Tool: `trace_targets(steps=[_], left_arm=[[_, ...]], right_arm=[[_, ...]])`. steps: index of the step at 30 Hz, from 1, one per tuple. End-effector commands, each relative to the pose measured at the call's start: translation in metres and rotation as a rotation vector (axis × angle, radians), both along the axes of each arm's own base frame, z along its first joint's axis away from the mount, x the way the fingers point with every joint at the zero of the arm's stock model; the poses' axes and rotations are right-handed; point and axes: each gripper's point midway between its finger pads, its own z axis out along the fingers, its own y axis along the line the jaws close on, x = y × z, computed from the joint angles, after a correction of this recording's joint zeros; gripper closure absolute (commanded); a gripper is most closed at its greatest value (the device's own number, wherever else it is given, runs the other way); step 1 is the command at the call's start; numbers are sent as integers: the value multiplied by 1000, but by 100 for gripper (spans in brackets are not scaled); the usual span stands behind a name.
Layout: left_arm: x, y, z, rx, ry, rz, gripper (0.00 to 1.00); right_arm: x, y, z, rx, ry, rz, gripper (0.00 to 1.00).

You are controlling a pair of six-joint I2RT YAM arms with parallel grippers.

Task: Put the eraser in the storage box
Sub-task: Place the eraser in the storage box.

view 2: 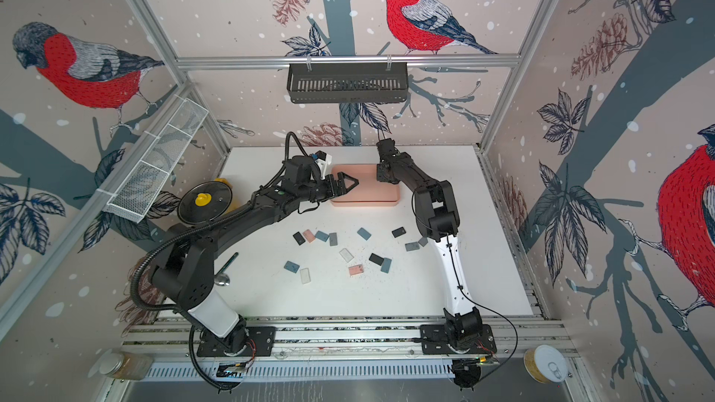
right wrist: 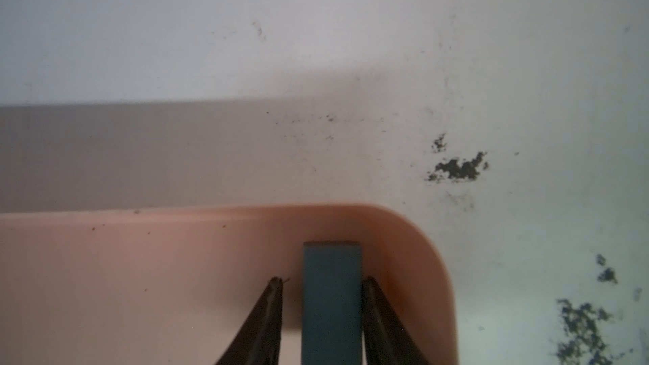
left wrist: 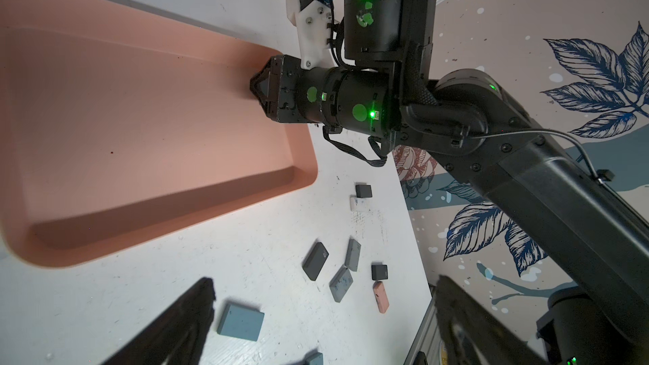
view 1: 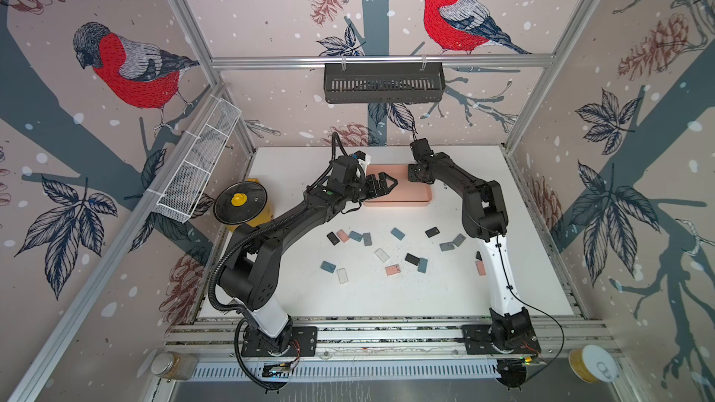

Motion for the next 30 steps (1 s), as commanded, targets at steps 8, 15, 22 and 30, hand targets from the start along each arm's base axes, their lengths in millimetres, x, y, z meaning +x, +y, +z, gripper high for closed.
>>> trace_targets(steps=[8, 15, 22, 30], left_arm=[[4, -1, 11, -23, -43, -1, 3], [4, 3, 18, -19, -68, 9, 3], [3, 3, 25, -22, -88, 9, 3], [8, 15, 22, 46, -104, 70, 3]], right_arm=[[1, 15, 48, -42, -71, 40, 50], [-10, 20, 97, -4, -140, 38, 39], [-43, 4, 137, 26, -201, 23, 13], [-94, -21, 149, 33, -223, 14, 1]])
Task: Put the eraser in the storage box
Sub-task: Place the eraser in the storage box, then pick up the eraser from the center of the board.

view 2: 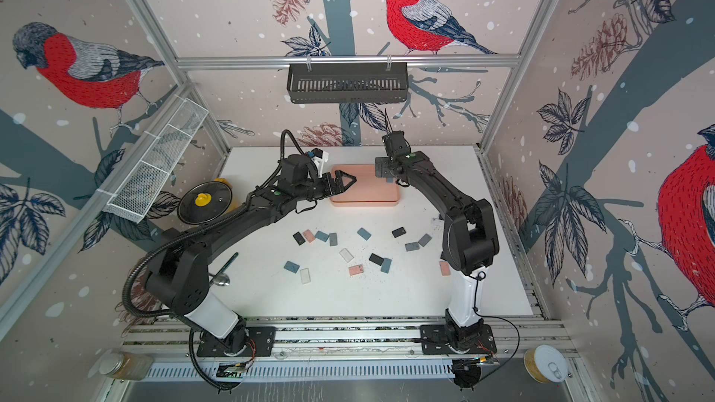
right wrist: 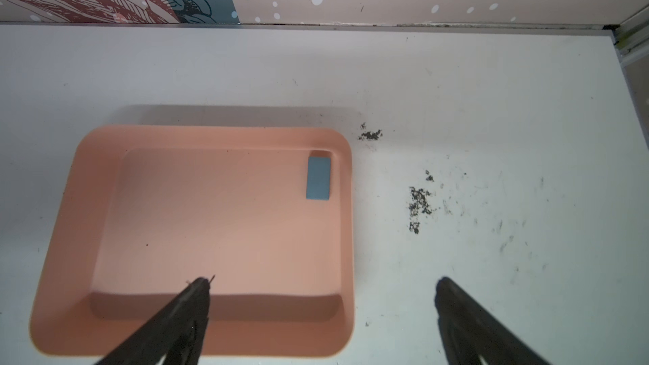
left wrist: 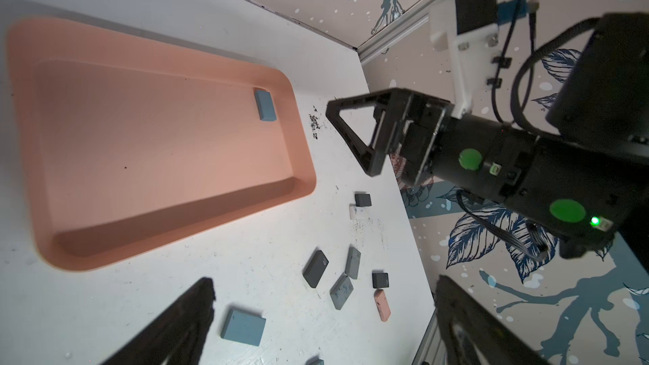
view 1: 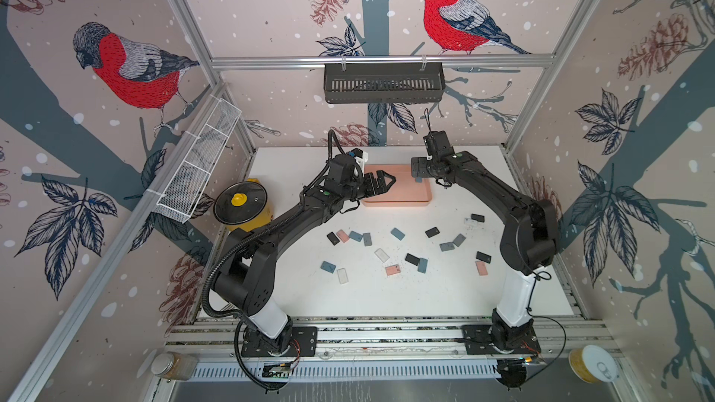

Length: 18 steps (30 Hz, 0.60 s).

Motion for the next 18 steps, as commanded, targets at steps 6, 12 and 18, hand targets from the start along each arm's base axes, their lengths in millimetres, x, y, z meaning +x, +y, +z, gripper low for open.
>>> trace_targets(steps=[6, 12, 18], left_arm=[[11, 59, -13, 250, -21, 293, 3], [-26, 123, -61, 439, 131, 437, 3], [-68, 165, -107, 495, 261, 504, 3]], right_arm=[[-47, -6, 0, 9, -35, 41, 1], [-84, 19, -17, -6, -29, 148, 1], [-114, 68, -40, -28, -16, 287, 1]])
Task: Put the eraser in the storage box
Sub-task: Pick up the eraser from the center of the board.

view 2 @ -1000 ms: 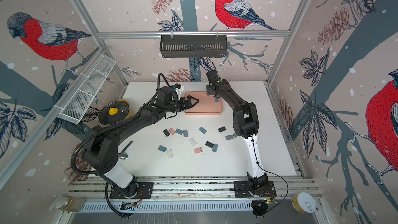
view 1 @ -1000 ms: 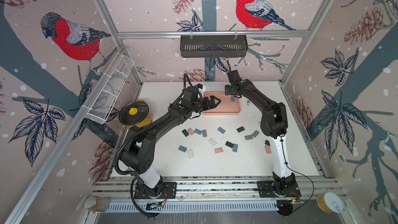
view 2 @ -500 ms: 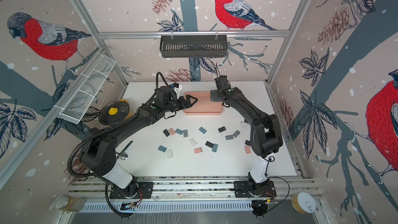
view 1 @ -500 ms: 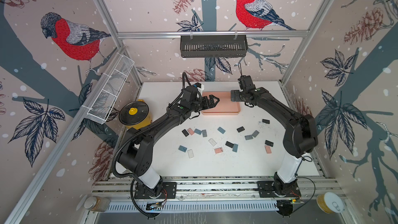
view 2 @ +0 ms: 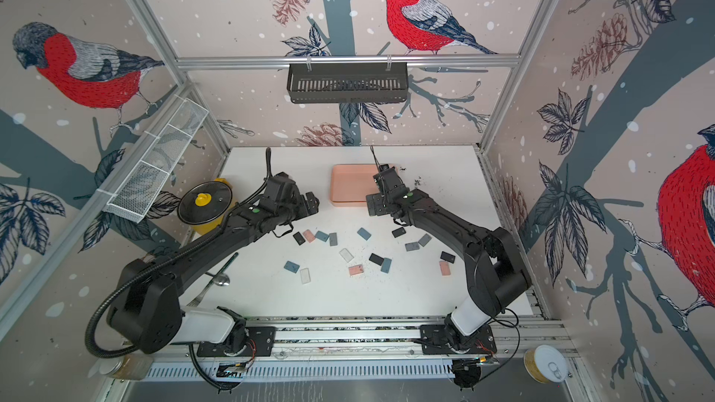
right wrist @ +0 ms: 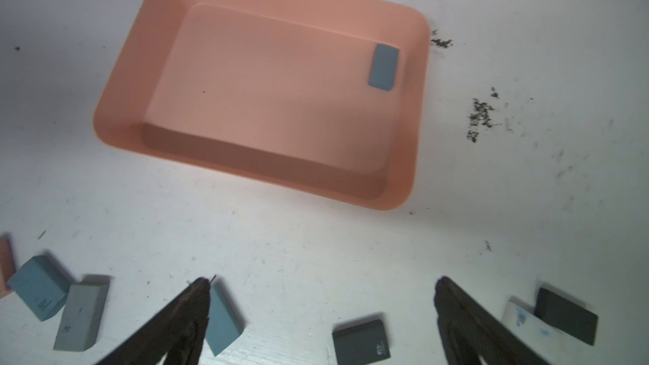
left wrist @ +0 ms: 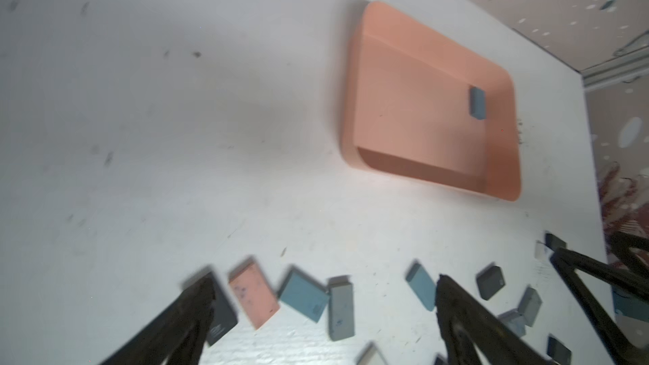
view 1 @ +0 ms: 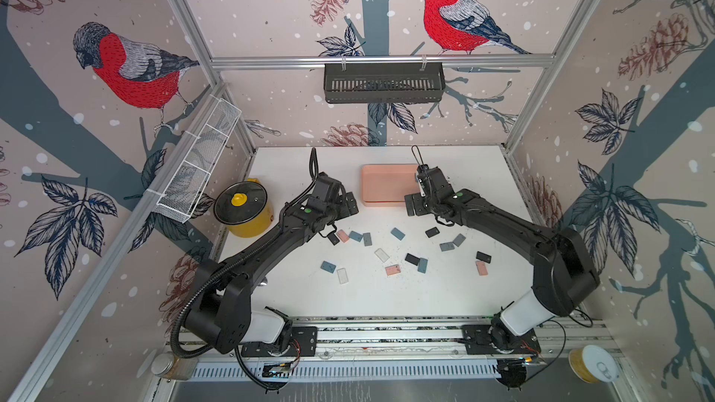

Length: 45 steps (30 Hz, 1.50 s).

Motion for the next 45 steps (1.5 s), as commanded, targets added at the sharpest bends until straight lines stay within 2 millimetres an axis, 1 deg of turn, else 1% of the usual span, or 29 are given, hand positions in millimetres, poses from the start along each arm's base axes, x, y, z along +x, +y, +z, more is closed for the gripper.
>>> trace_targets(steps=[1, 5, 7, 11, 13, 14, 16, 21, 23, 28, 33, 36, 45], left_arm=[[-22, 24, -23, 48, 73, 74, 3], [-39, 39, -41, 81, 122, 134, 3], [-44, 45, -48, 103, 144, 155, 3], [-52, 50, -63, 121, 186, 175, 5], [-53, 49, -69, 129, 208, 162, 10], [-53, 46, -71, 127, 211, 139, 16], [-52, 40, -74, 118, 216, 104, 21], [-51, 40, -85, 149, 242, 88, 22], [-52, 36, -89, 152, 255, 65, 22], [-54, 35, -101, 218, 293, 44, 22], [-53, 34, -110, 282, 321, 22, 23], [-51, 39, -113, 328, 336, 30, 24], [-44, 44, -123, 395, 378, 23, 25]], right_arm=[[-6, 28, -3, 6, -35, 70, 1], [-24, 56, -18, -2, -13, 133, 1], [-31, 66, -22, 7, -10, 155, 1], [-43, 81, -28, 42, 3, 185, 1], [-47, 83, -29, 43, 3, 186, 1], [-49, 83, -30, 43, 2, 186, 1], [-53, 82, -28, 52, -7, 183, 1], [-58, 74, -27, 60, -16, 170, 1], [-60, 70, -26, 52, -20, 166, 1], [-61, 60, -25, 51, -30, 148, 1], [-59, 54, -21, 55, -46, 127, 1], [-57, 49, -19, 55, -54, 110, 1], [-57, 35, -9, 70, -82, 78, 1]])
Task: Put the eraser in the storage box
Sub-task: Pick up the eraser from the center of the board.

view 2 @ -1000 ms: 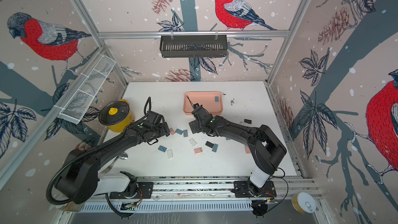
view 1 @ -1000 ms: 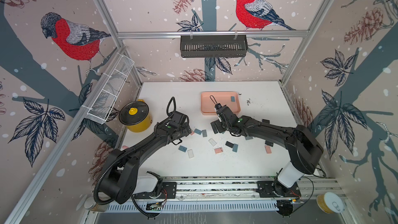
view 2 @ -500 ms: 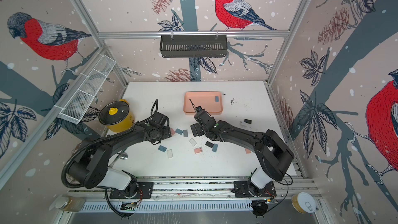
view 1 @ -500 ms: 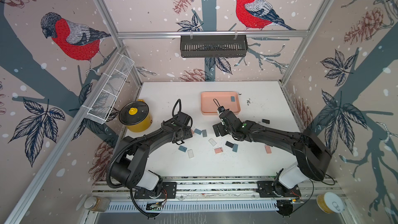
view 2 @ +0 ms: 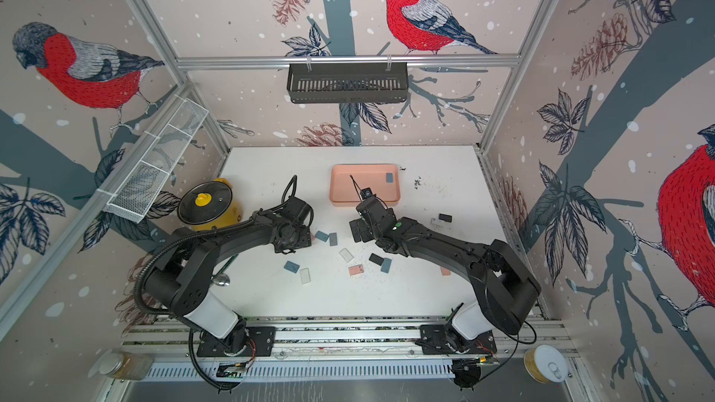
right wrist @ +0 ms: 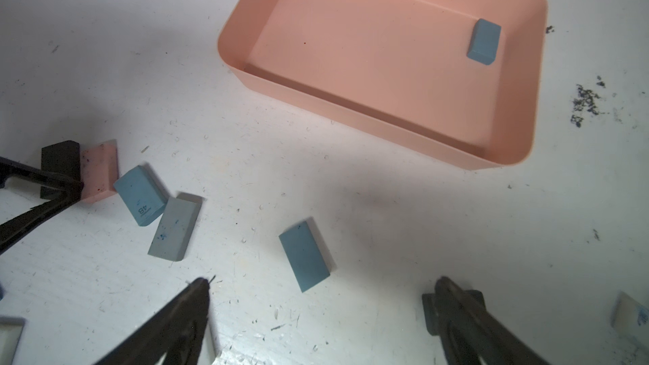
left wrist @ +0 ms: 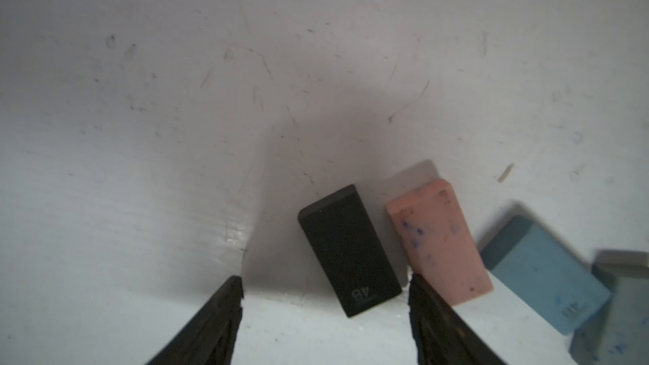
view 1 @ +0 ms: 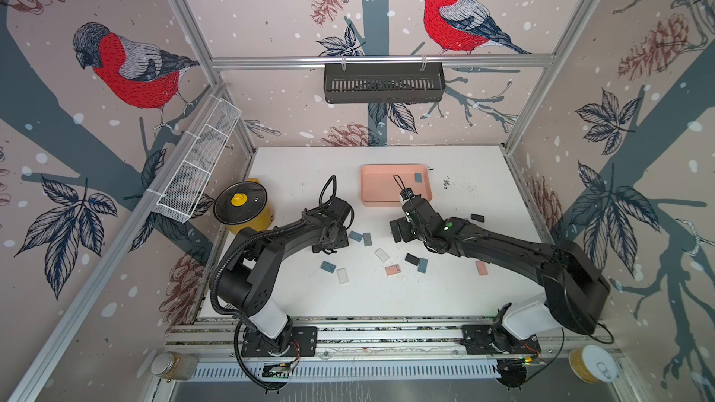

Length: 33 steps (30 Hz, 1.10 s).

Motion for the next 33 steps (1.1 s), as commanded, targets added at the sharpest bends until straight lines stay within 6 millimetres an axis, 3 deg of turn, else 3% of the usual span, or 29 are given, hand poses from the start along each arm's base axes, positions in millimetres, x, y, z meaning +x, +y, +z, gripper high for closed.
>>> trace_targets(steps=[1, 11, 24, 27, 33], left_arm=[[4, 16, -8, 78, 6, 24, 25], [18, 17, 0, 16, -37, 66, 27], [1, 5, -8, -30, -21, 42, 35], [3, 4, -13, -17, -6, 36, 46], [11, 4, -14, 4, -19, 30, 55]], right_arm=[[3, -3, 6, 24, -26, -27, 1], [1, -11, 4, 22, -26, -35, 1], [4, -15, 6, 39, -35, -53, 1], [4, -15, 8, 45, -40, -55, 1], [2, -21, 11, 48, -44, -63, 1]])
